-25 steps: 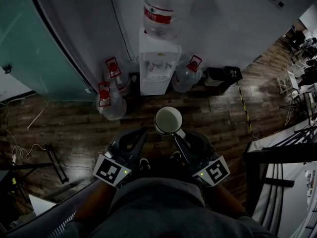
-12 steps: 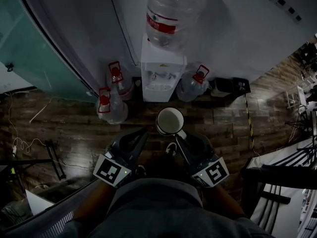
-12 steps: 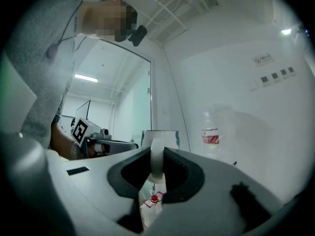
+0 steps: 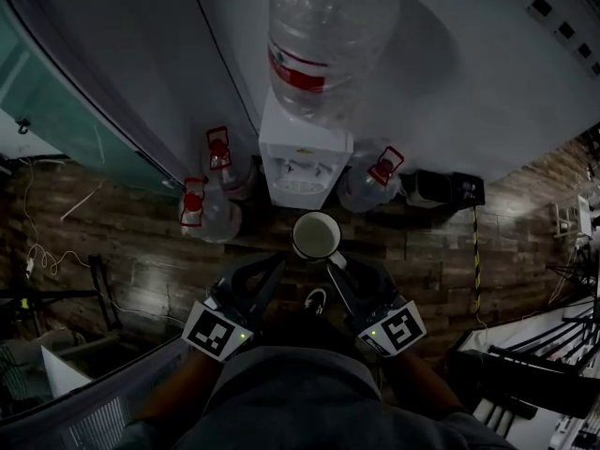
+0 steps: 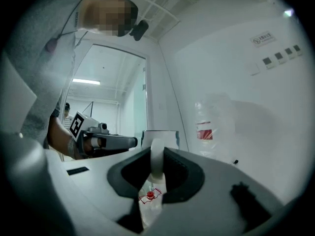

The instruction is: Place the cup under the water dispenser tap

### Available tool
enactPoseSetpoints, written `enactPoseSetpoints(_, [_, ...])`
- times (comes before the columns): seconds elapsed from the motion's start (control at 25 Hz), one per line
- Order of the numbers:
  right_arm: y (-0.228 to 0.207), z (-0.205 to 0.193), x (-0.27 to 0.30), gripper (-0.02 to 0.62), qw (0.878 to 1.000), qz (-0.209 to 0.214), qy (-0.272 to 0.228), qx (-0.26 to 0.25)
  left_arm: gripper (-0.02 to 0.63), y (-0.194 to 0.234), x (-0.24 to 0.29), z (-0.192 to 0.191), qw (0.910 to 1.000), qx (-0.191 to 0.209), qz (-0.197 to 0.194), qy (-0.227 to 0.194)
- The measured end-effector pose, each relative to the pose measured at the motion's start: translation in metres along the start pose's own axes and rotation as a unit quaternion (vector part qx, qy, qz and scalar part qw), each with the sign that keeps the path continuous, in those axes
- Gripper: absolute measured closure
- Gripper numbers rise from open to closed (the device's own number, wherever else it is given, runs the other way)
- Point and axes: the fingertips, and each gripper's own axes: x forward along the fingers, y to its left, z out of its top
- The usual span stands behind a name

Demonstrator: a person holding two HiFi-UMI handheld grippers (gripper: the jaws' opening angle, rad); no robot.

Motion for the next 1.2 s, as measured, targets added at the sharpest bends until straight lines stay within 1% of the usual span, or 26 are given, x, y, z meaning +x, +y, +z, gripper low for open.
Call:
enactPoseSetpoints(0.2, [-0.037,-0.013,0.010,0.532,1.000,0.020,0.006,0.006,0.598,0.015,0.031,-0.005,0.9994,-0.020,0.028,0.001])
enactPoseSetpoints(0.44, [-0.074,-0.043,0.029,0.532,0.999,0.033,0.023,0.011,0.598,0.038,0.060,-0.024,0.9984,-0.022,0.051,0.007])
enactPoseSetpoints(0.6, [-0.100,-0.065,0.058,0.532,0.999,0.025,0.028,0.010,0.598,0.073,0.076,-0.040,0.9977,-0.019,0.063,-0.015])
enactPoseSetpoints(0.72, [-0.111,-0.084,0.079,0.532,0.999,0.022,0.028,0.004,0.599,0.100,0.085,-0.063,0.9968,-0.034,0.072,-0.001])
enactPoseSetpoints(0.92, [-0.122,-0.124,0.106,0.531,0.999,0.013,0.030,-0.006,0.598,0.141,0.097,-0.109,0.9957,-0.056,0.073,0.011])
enactPoseSetpoints(1.12, [-0.135,-0.178,0.131,0.532,0.999,0.005,0.040,-0.002,0.598,0.185,0.112,-0.159,0.9955,-0.057,0.074,0.019])
enactPoseSetpoints(1.2, [-0.142,-0.199,0.142,0.532,0.999,0.005,0.042,0.001,0.598,0.201,0.119,-0.175,0.9960,-0.053,0.070,0.014])
